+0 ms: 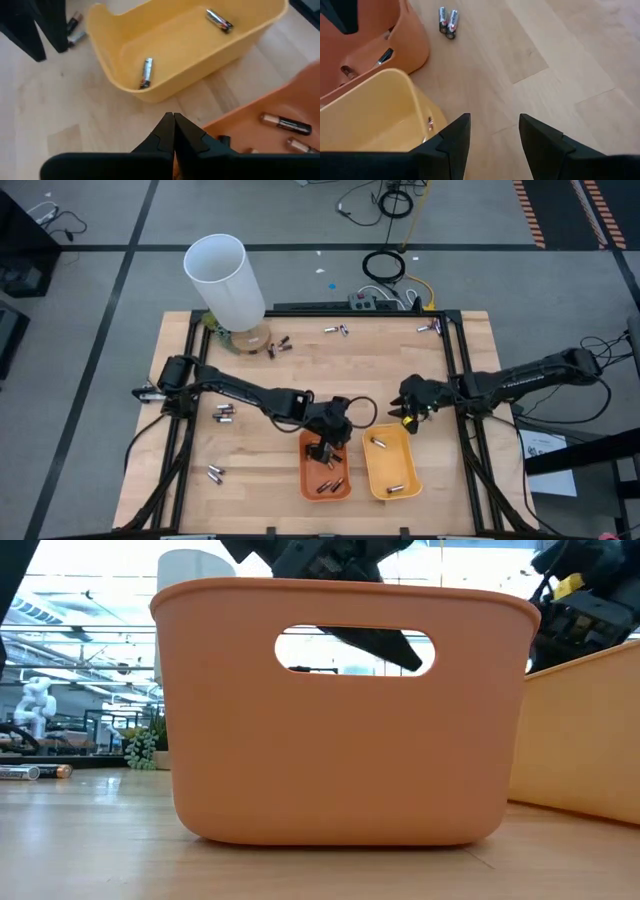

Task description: Sort batteries

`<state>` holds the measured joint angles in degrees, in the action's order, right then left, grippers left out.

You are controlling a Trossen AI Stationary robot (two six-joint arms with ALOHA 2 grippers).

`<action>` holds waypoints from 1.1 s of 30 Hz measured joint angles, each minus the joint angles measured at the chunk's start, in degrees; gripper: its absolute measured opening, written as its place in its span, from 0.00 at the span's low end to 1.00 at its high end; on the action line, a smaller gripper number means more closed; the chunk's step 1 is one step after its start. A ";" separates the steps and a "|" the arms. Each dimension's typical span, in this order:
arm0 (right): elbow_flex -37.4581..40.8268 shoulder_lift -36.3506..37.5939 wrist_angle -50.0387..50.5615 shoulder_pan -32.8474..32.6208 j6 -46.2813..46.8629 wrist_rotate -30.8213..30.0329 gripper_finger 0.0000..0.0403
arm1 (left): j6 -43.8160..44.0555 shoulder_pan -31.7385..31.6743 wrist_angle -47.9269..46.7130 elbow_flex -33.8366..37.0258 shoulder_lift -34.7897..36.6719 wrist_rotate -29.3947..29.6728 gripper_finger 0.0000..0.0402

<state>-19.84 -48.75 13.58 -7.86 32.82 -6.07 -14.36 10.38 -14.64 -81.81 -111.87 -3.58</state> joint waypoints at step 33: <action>-3.23 -1.86 35.81 -4.26 36.76 -3.48 0.40 | -1.56 1.27 1.19 2.56 0.84 -0.80 0.02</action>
<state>-23.07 -50.61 49.40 -12.12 69.58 -9.54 -15.92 11.65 -13.46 -79.24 -111.03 -4.38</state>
